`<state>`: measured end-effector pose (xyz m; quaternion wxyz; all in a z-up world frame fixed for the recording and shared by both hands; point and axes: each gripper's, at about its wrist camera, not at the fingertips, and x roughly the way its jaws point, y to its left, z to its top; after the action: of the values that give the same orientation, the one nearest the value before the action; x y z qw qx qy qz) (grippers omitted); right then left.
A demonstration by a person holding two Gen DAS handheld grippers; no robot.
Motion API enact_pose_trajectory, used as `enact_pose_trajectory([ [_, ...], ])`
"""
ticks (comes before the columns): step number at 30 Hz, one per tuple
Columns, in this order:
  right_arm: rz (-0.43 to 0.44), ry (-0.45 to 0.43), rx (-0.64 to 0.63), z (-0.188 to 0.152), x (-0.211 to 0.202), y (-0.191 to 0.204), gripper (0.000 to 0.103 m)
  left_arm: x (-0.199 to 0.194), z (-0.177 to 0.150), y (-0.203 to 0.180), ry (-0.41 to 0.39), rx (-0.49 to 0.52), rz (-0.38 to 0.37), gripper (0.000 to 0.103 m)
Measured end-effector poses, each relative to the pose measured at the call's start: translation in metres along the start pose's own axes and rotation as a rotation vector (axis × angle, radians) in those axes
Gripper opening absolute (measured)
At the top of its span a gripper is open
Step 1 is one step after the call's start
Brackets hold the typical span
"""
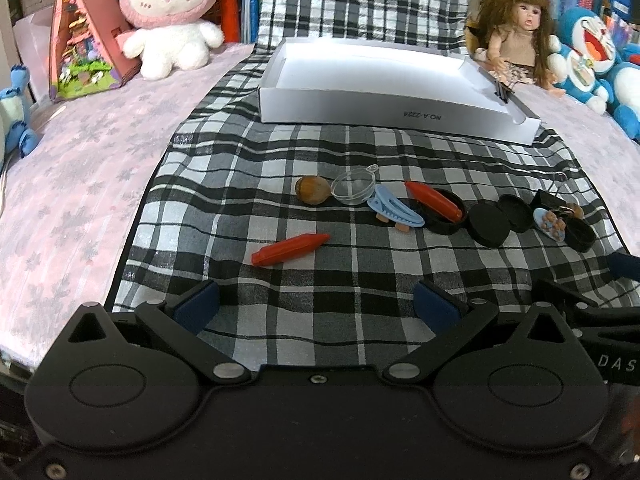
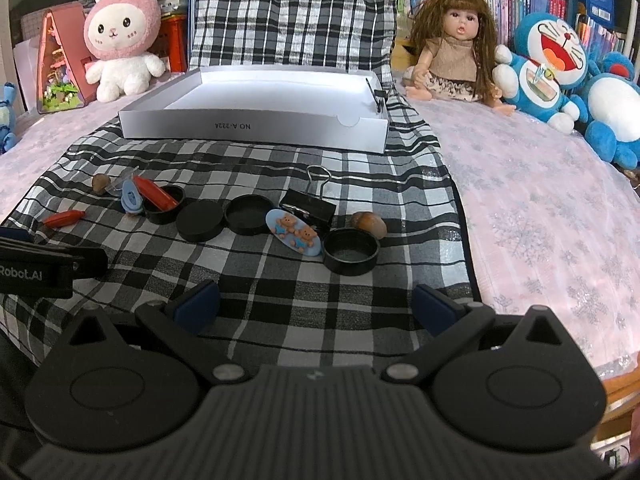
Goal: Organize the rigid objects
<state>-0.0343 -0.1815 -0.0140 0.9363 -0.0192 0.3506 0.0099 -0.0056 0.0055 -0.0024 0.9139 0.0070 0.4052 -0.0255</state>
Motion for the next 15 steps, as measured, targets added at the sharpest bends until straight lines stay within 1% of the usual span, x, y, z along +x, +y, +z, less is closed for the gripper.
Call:
enact_pose_trajectory([
  [4,-0.002,-0.046,0.004,-0.007,-0.002,0.0,0.103,-0.002,-0.006,0.005,-0.044,0.022,-0.025,0.103],
  [6,-0.002,-0.05,0.004,-0.008,-0.002,0.0,0.103,-0.003,-0.007,0.008,-0.054,0.014,-0.019,0.103],
  [7,-0.001,-0.047,0.009,-0.006,-0.002,-0.001,0.103,-0.004,-0.008,0.009,-0.054,0.008,-0.016,0.1],
  [8,0.002,-0.047,0.019,-0.005,-0.003,-0.002,0.103,-0.006,-0.008,0.01,-0.06,-0.003,-0.015,0.091],
  [9,0.006,-0.052,0.031,-0.005,-0.004,-0.003,0.103,-0.009,-0.008,0.012,-0.071,-0.012,-0.019,0.085],
  [10,0.019,-0.062,0.046,-0.004,-0.006,-0.005,0.103,-0.012,-0.008,0.013,-0.082,-0.017,-0.026,0.075],
  [11,0.036,-0.069,0.056,-0.004,-0.007,-0.007,0.103,-0.014,-0.008,0.014,-0.087,-0.019,-0.026,0.069],
  [12,0.049,-0.077,0.064,-0.003,-0.009,-0.01,0.103,-0.015,-0.009,0.015,-0.091,-0.023,-0.023,0.066],
  [14,0.041,-0.104,0.065,-0.002,-0.012,-0.013,0.099,-0.018,-0.009,0.018,-0.099,-0.04,-0.024,0.053],
  [15,0.036,-0.115,0.061,-0.002,-0.013,-0.014,0.097,-0.019,-0.009,0.02,-0.104,-0.051,-0.028,0.051],
])
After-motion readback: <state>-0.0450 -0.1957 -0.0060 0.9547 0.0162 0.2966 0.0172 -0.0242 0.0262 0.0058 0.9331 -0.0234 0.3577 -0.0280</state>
